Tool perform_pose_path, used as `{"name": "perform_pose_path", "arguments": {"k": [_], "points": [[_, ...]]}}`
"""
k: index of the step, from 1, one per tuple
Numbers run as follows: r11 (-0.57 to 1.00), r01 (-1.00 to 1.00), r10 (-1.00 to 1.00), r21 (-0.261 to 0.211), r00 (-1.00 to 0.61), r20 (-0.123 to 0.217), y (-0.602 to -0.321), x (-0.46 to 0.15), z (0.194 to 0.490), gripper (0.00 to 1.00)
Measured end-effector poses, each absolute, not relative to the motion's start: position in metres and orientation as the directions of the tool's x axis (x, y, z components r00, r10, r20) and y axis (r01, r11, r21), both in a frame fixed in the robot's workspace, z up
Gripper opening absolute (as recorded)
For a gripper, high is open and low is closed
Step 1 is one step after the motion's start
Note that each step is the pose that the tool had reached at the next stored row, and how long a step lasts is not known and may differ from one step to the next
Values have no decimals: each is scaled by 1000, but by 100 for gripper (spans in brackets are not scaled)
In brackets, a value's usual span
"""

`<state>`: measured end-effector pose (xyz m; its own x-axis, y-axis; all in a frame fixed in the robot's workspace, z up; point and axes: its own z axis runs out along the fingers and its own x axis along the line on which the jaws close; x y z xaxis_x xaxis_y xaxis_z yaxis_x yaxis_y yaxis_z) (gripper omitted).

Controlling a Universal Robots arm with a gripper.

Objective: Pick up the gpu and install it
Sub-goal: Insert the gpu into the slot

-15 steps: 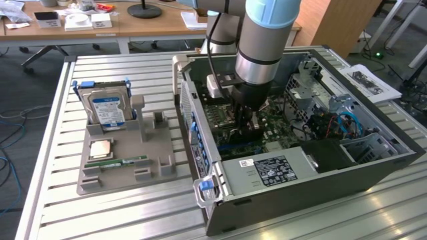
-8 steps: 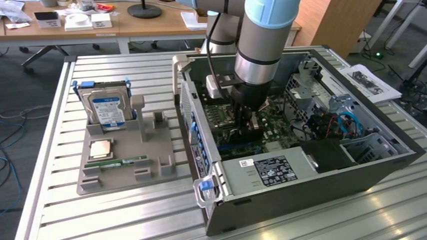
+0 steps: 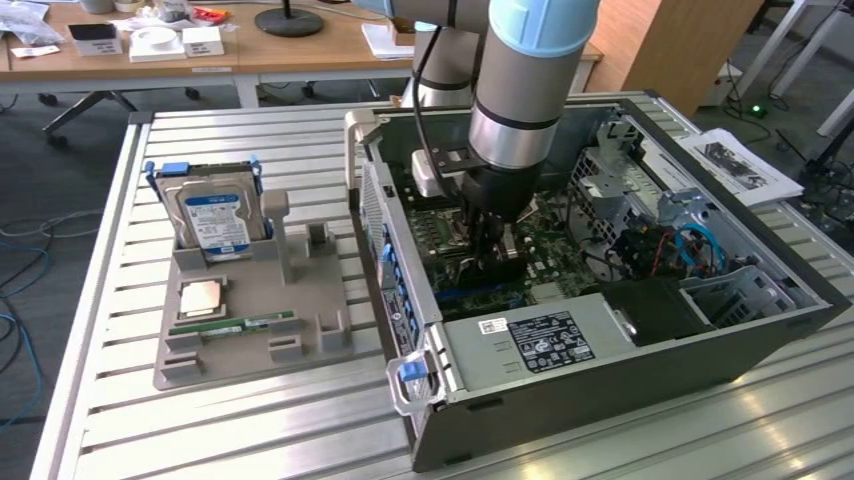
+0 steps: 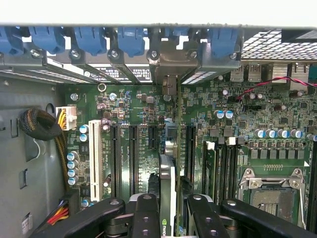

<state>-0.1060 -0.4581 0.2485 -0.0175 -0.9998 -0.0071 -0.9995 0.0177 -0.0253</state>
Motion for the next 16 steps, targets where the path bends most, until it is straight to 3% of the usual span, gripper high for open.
{"name": "perform_pose_path", "arguments": {"k": [16], "points": [[18,-1000,-1000,-25,-17,-7,-458,-106,248,26]]}}
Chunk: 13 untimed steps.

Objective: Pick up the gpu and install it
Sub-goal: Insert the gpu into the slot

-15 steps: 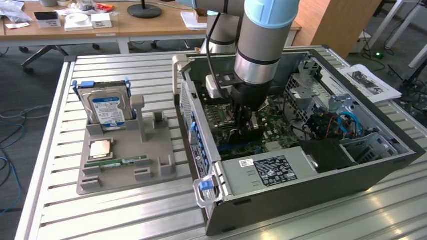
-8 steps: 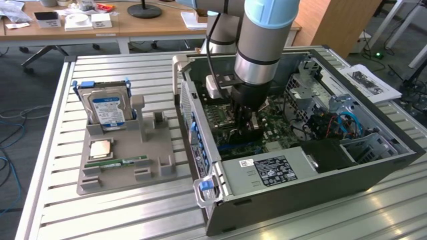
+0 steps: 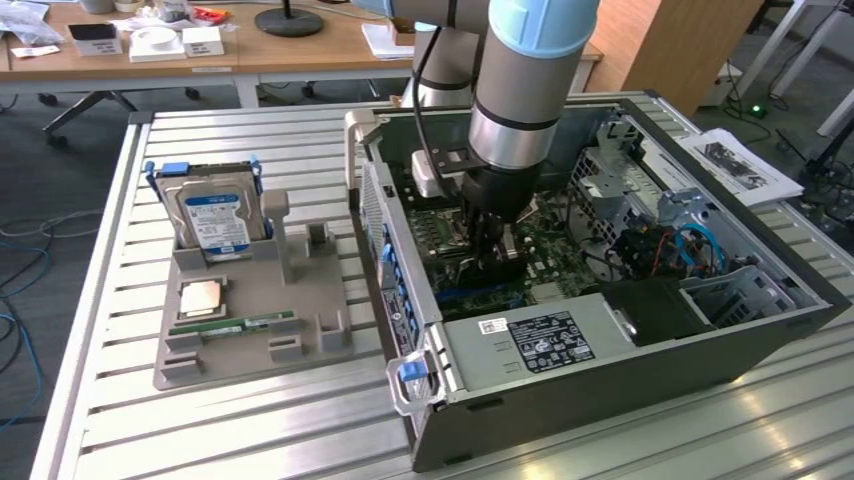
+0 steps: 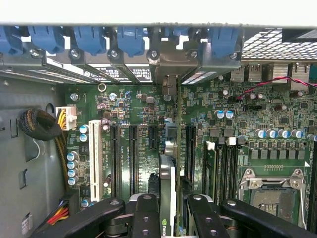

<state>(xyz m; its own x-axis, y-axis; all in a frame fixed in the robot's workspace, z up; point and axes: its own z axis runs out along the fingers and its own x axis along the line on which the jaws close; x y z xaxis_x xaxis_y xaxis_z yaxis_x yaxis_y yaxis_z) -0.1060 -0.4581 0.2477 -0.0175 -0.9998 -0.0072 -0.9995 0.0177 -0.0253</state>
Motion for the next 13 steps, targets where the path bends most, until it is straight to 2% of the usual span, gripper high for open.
{"name": "perform_pose_path", "arguments": {"k": [13], "points": [[18,-1000,-1000,-25,-17,-7,-458,-106,247,26]]}}
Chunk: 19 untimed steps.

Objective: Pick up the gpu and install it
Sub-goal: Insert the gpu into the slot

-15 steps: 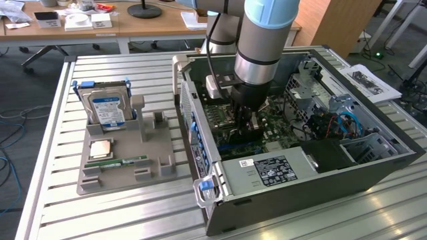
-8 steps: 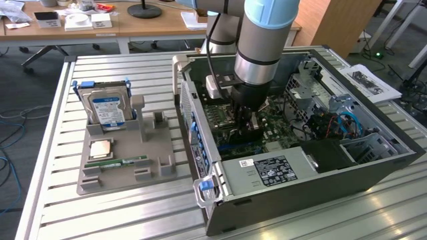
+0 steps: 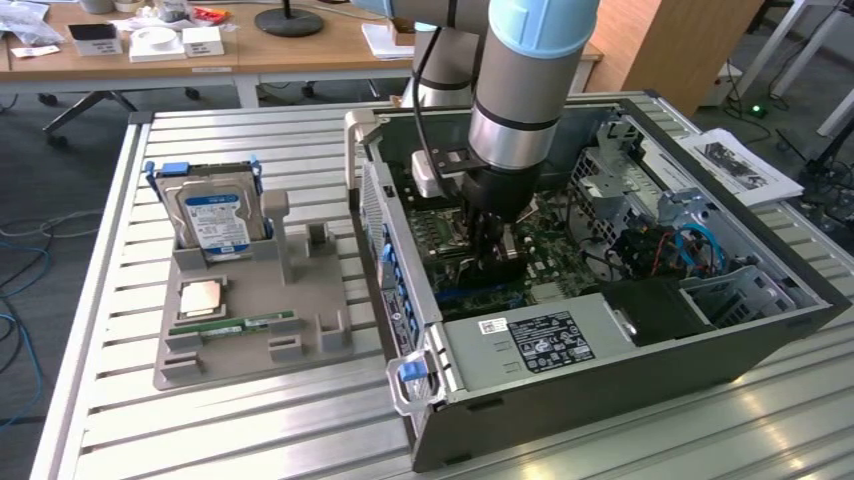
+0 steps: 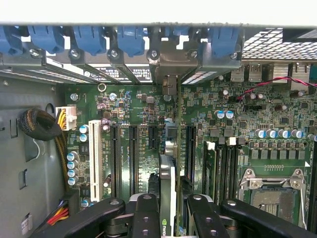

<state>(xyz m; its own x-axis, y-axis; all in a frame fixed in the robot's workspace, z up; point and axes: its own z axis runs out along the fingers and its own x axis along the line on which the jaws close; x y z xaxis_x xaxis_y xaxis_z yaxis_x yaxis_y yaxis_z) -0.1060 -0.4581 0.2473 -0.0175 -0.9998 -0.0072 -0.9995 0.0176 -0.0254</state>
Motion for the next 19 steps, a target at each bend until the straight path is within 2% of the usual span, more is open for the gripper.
{"name": "perform_pose_path", "arguments": {"k": [19], "points": [[18,-1000,-1000,-26,-18,-8,-458,-106,246,26]]}}
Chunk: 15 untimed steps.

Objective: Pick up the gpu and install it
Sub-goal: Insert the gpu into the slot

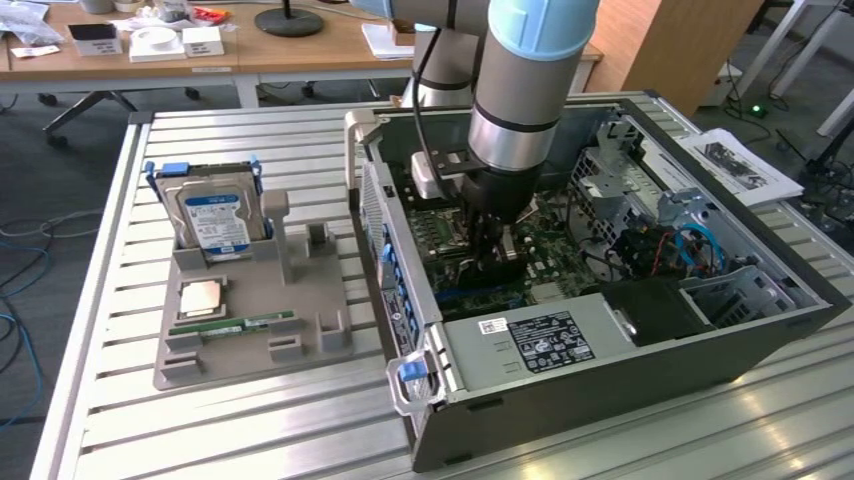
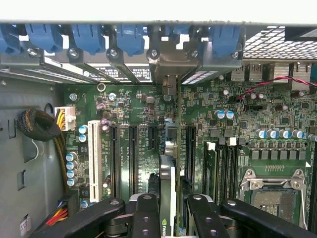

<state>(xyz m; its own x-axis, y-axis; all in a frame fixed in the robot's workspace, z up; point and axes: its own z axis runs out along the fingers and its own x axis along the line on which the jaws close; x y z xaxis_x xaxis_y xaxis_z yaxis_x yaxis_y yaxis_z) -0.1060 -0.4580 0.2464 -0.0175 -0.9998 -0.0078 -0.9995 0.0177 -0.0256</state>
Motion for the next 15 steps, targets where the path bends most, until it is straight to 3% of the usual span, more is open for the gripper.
{"name": "perform_pose_path", "arguments": {"k": [12,15], "points": [[18,-1000,-1000,-25,-18,-7,-458,-106,247,27],[18,-1000,-1000,-25,-18,-7,-458,-106,247,39]]}}
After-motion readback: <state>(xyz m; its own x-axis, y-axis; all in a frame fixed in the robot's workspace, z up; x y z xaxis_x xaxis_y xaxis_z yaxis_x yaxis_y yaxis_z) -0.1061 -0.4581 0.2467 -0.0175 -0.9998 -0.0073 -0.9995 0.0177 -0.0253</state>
